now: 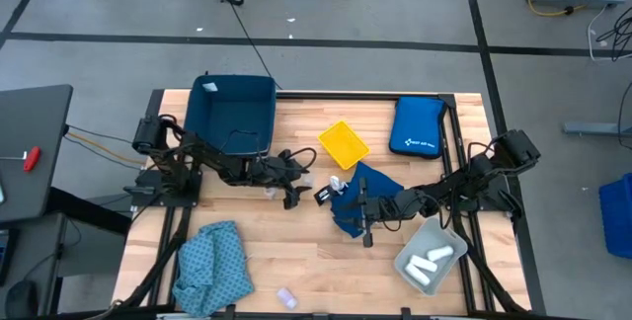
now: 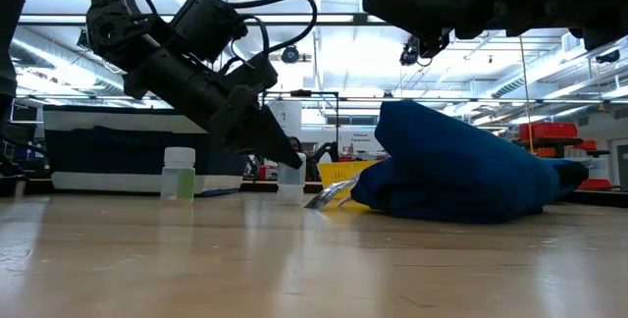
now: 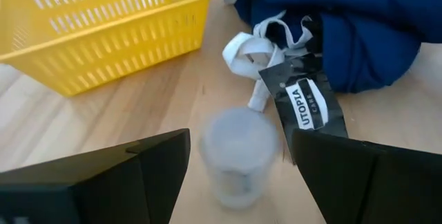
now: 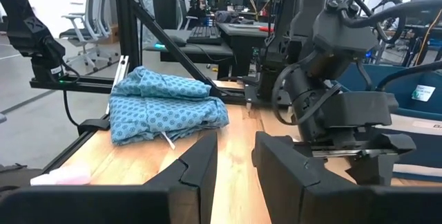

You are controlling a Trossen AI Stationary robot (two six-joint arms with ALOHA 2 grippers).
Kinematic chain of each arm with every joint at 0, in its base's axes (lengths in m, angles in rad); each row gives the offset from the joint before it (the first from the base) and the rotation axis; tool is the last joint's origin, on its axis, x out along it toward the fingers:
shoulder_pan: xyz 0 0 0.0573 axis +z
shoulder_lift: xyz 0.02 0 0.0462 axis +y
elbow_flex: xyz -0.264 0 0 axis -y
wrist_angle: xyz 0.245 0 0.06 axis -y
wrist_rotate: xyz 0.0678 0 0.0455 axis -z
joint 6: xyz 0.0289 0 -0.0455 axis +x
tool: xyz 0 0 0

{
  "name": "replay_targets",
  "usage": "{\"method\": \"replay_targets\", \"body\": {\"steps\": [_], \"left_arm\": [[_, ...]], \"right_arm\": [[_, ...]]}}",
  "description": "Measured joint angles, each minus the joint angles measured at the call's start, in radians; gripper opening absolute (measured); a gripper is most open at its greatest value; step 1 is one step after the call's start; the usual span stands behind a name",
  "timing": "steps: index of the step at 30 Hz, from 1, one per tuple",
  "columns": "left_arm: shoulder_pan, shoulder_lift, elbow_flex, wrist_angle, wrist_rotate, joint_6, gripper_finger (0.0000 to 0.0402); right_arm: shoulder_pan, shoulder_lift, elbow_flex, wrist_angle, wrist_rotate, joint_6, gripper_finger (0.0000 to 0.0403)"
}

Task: Pick & place medical supplies in basket/bin
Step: Put the top right transparent pill bottle into the yellow bin

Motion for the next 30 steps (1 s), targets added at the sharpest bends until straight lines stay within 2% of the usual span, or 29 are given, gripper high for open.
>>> {"method": "replay_targets", "body": {"steps": [7,14,22,30], "left_arm": [[0.000,0.000,0.000,-0.008,-0.027,0.001,0.0238],[0.000,0.000,0.000,-0.006,-0.045,0.002,0.0156],[-0.002,0.000,0.000,0.012,-0.045,0.020,0.0156],[-0.002,0.000,0.000,0.227,-0.009,0.052,0.0156]], "right_arm": [[0.000,0.000,0.000,0.000,0.000,-0.003,0.0105],[0.000,0.000,0.000,0.000,0.000,-0.004,0.0105],[0.000,0.000,0.000,0.000,0.000,-0.004,0.0105],[0.000,0.000,0.000,0.000,0.000,-0.004,0.0105]]}}
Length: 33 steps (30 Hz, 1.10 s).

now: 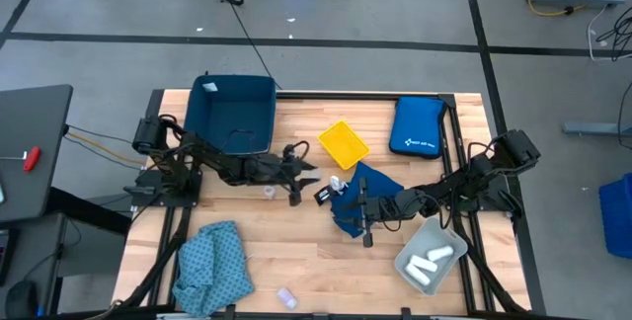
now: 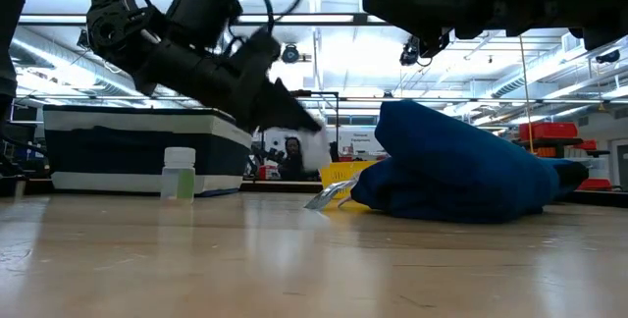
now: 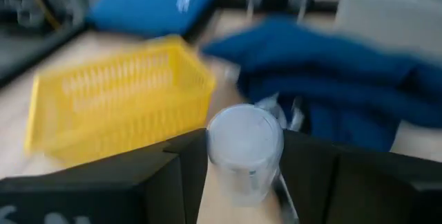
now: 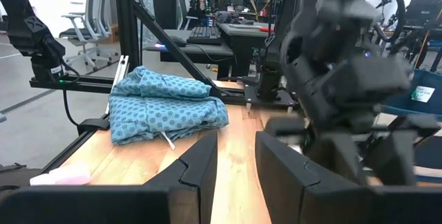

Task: Pick & place medical supplies in basket/bin
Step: Put the top right transparent pill bottle into the yellow bin

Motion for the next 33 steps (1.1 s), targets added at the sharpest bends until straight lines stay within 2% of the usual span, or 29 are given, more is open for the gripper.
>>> {"method": "replay_targets", "body": {"steps": [7,15,22,26,33], "left_arm": [[0.025,0.000,0.000,0.251,0.076,0.090,0.0156],[0.138,0.000,0.000,0.406,0.199,0.051,0.0156],[0.237,0.022,0.005,0.469,0.234,0.015,0.0156],[0.259,0.103,0.054,0.491,0.245,-0.004,0.0156],[0.261,0.298,0.222,0.508,0.269,-0.045,0.0156]], "right_arm": [[0.000,0.000,0.000,0.000,0.000,0.000,0.0105],[0.000,0.000,0.000,0.015,0.032,-0.026,0.0105],[0.000,0.000,0.000,0.074,0.035,-0.077,0.0105],[0.000,0.000,0.000,0.109,0.035,-0.112,0.0105],[0.000,0.000,0.000,0.120,0.035,-0.131,0.0105]]}}
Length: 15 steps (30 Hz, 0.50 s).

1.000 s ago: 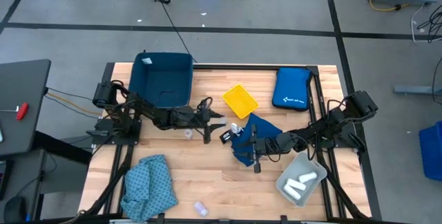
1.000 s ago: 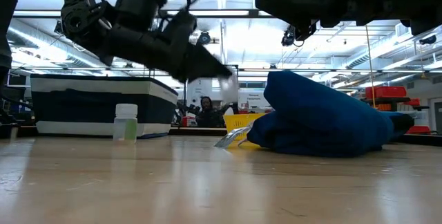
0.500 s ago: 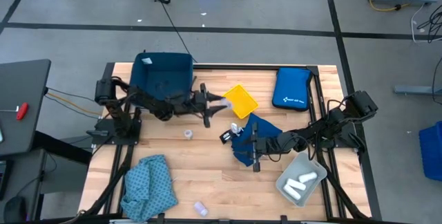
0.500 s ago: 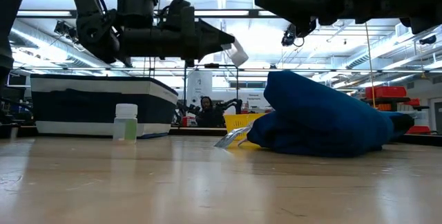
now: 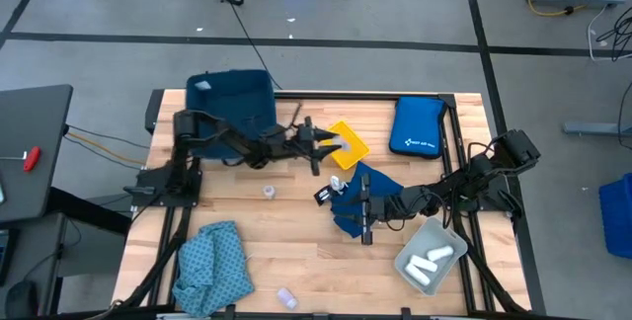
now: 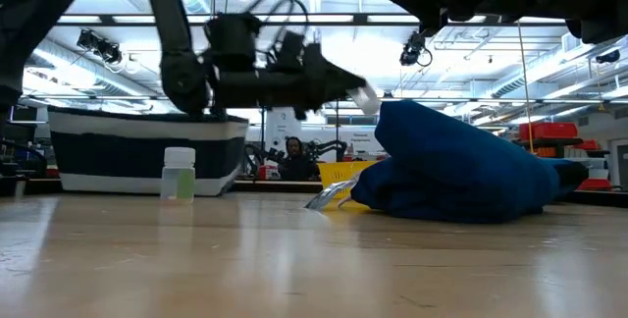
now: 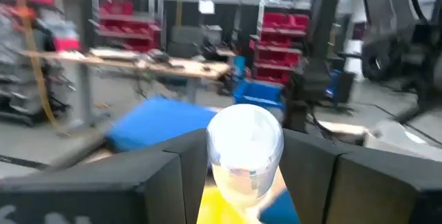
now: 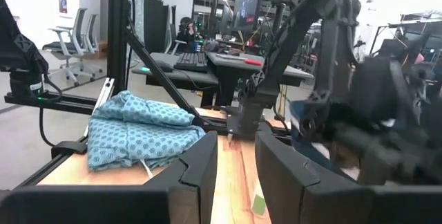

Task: Pick & place medical supplies in basket/bin
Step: Put the top right transparent pill bottle into the yellow bin

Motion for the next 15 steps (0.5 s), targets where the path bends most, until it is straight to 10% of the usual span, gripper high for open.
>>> {"method": "replay_targets", "body": {"steps": [15], "left_arm": [[0.015,0.045,0.088,-0.168,-0.026,-0.006,0.0156]], "right_arm": [[0.009,0.000,0.000,-0.008,0.007,0.000,0.0105]]}}
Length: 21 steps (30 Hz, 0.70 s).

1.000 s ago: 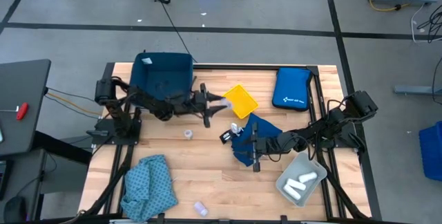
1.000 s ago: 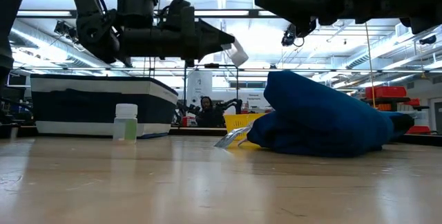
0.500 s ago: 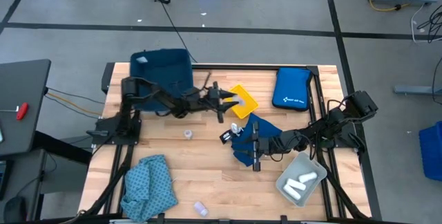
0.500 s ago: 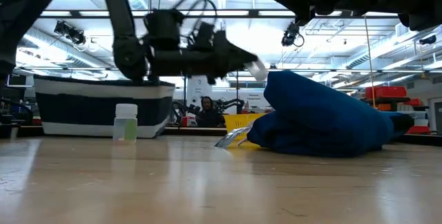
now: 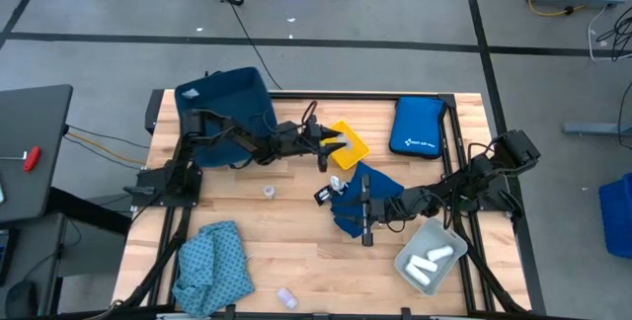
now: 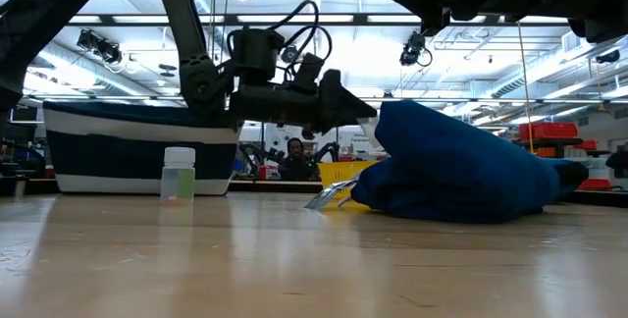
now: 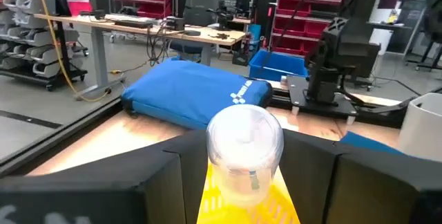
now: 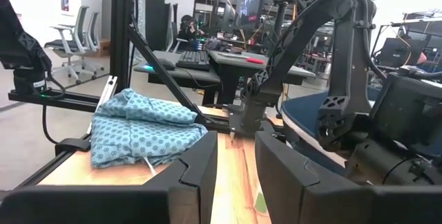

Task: Pick & place medical supplies in basket/bin
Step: Put the top right transparent pill bottle into the yellow bin

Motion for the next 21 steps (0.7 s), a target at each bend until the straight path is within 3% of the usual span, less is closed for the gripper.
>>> {"method": "replay_targets", "body": {"steps": [14,21], "left_arm": [[-0.034,-0.025,0.093,-0.082,0.085,0.053,0.0156],[-0.056,-0.025,0.183,-0.276,0.058,0.082,0.0156]], "right_arm": [[0.000,0.000,0.000,0.009,0.002,-0.004,0.0105],[0.010,-0.008,-0.001,0.011,0.002,-0.016,0.0105]]}}
